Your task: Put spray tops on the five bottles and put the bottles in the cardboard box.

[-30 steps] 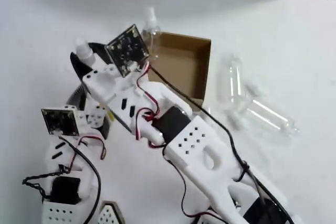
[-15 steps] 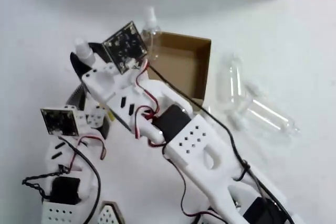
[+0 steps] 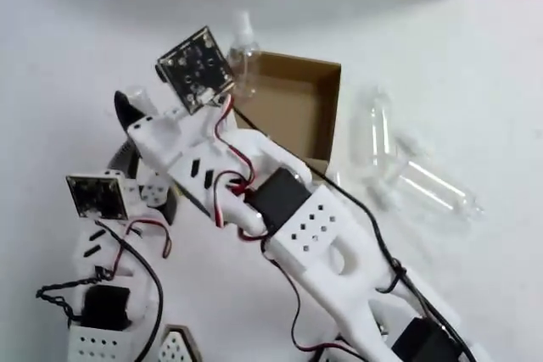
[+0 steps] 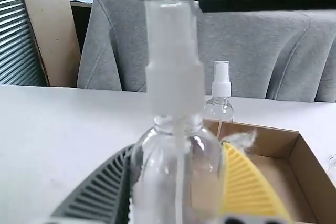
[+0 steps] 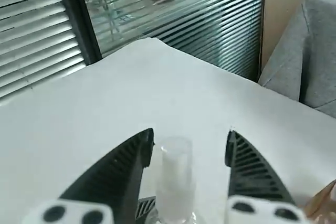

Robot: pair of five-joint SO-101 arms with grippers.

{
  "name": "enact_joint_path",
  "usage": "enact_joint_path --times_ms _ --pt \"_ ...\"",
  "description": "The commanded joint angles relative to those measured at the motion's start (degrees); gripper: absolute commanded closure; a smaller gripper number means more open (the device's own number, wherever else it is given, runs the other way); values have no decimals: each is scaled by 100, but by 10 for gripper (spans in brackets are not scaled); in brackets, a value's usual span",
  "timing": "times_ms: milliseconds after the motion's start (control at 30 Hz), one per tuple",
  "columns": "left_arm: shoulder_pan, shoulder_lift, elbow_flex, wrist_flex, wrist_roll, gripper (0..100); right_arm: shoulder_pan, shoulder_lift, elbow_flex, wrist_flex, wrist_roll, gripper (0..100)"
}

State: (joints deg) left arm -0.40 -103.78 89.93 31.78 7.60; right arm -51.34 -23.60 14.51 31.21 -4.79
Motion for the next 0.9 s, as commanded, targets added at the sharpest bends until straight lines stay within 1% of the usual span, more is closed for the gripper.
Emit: enact_joint_path --times_ms 0,100,167,233,333,400,567,867 --pt "-110 -31 -44 -185 35 980 -22 -145 -334 22 -44 816" --pt "-110 -31 -44 -185 35 980 -22 -215 -334 48 -18 832" --pt "-110 -31 -44 -185 35 980 -13 -259 -334 57 -18 898" --pt "-110 -31 -35 -185 35 980 4 -268 -334 31 -9 992" --pt "-110 -31 -35 -176 35 980 171 -259 -343 13 -9 958" --pt "-110 -31 -35 -158 35 980 268 -215 -492 31 -53 987" --pt "-101 -31 -35 -149 35 980 505 -207 -598 48 -70 984" --pt "-101 -31 -35 -158 35 980 312 -198 -589 189 -18 984"
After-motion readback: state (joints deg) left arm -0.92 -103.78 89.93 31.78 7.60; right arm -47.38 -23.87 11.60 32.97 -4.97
